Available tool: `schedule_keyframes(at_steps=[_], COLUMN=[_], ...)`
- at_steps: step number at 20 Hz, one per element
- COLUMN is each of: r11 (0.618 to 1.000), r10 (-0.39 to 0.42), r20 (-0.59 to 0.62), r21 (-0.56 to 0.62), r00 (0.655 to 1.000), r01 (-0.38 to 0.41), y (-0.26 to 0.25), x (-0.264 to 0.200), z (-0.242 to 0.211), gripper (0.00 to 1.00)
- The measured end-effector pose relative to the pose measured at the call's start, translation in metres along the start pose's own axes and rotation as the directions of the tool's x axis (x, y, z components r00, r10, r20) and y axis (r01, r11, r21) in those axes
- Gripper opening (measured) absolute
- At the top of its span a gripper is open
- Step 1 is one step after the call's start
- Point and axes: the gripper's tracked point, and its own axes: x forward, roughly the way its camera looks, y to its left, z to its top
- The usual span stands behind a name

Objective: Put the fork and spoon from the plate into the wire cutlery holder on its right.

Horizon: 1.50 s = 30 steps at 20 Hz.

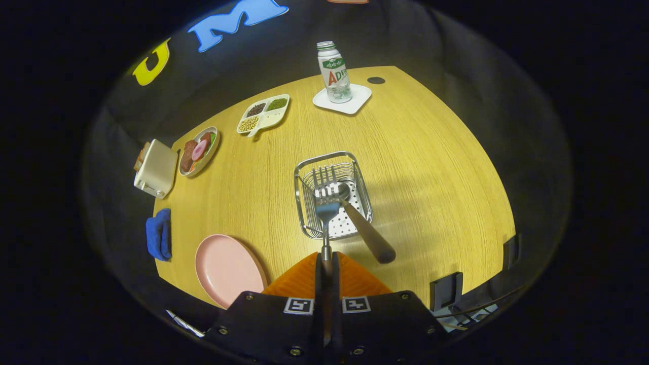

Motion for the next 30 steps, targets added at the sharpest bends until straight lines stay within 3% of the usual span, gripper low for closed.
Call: schedule_keyframes(at_steps=[11,13,14,15,19,30], r11=[1.0,1.0,1.0,1.0,1.0,1.0], r10=[0.008,0.005,-0.001,-0.004,0.005,0.029], r20=[0.054,0.068,0.075,0.08,0.081,0.178], r21=[0.027,0.03,0.027,0.024,0.027,0.008], r00=[0.999,0.998,0.997,0.997,0.997,0.984], r01=[-0.009,-0.007,-0.001,0.002,-0.008,-0.031], y=[0.005,0.006,0.005,0.006,0.01,0.02], x=[-0.015,-0.017,-0.017,-0.018,-0.022,-0.039], z=[0.019,0.021,0.022,0.022,0.021,0.036], gripper=[0.11,0.17,0.25,0.41,0.47,0.47])
